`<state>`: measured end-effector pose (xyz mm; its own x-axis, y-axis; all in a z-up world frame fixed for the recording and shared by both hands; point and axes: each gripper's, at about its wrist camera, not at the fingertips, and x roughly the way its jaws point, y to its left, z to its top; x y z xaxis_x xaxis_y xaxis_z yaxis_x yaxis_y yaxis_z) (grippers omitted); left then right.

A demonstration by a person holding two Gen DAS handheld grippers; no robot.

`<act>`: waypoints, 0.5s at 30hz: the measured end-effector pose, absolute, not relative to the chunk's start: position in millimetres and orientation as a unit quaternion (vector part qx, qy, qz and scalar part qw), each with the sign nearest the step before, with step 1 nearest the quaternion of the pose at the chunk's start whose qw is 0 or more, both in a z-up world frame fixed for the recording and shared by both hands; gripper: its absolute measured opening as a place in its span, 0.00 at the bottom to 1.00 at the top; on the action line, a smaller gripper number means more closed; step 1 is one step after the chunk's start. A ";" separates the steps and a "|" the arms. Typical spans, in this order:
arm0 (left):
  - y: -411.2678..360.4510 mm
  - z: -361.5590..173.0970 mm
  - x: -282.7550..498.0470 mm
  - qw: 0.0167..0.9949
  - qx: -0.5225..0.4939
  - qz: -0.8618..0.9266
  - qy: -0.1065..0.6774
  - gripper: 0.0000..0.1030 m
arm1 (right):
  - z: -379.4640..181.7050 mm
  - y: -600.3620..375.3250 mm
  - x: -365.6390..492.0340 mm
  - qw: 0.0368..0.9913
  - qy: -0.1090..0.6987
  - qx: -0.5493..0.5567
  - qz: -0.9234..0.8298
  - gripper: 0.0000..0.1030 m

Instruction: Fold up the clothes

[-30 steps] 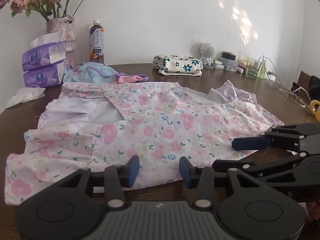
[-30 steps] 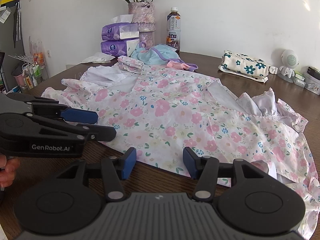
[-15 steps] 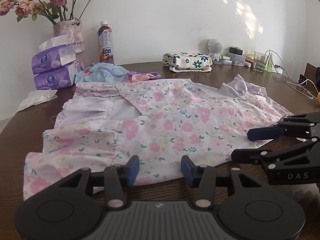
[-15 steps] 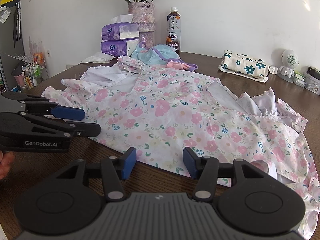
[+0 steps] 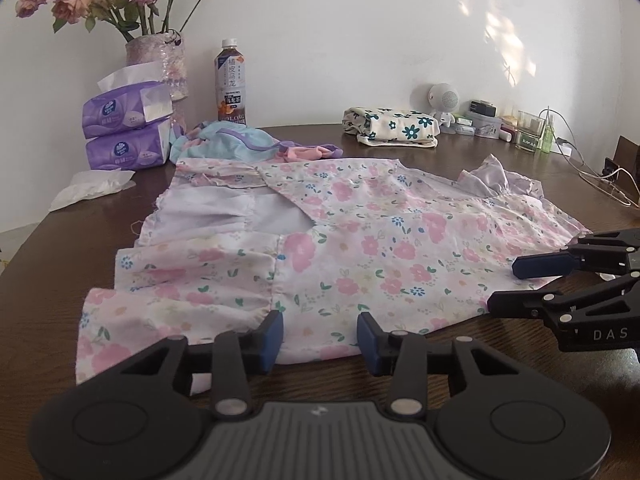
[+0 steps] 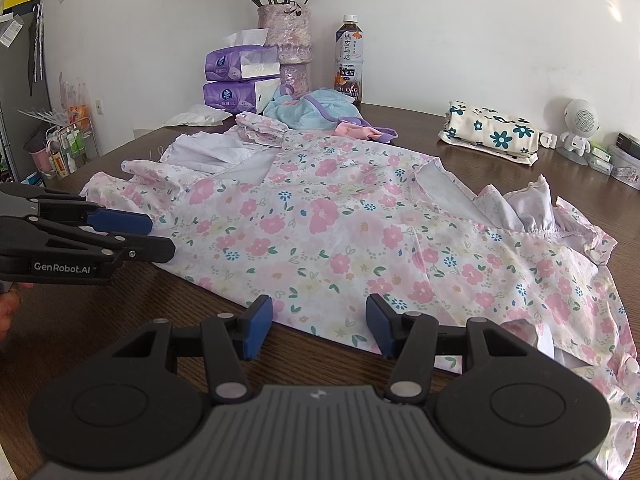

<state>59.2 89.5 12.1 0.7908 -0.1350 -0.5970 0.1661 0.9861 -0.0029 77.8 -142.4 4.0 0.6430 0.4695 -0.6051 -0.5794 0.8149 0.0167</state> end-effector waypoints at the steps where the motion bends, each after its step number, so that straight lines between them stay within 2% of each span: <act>1: 89.9 12.1 58.9 0.946 0.025 -0.081 0.313 0.38 | 4.0 -142.4 77.8 0.902 0.307 -0.090 0.291 0.51; 9: 86.4 12.3 58.1 0.946 0.034 -0.076 0.313 0.38 | 3.9 -142.5 77.9 0.902 0.307 -0.089 0.291 0.51; 15: 73.5 18.1 56.9 0.949 0.050 -0.076 0.301 0.46 | 3.6 -143.0 77.6 0.901 0.306 -0.091 0.292 0.52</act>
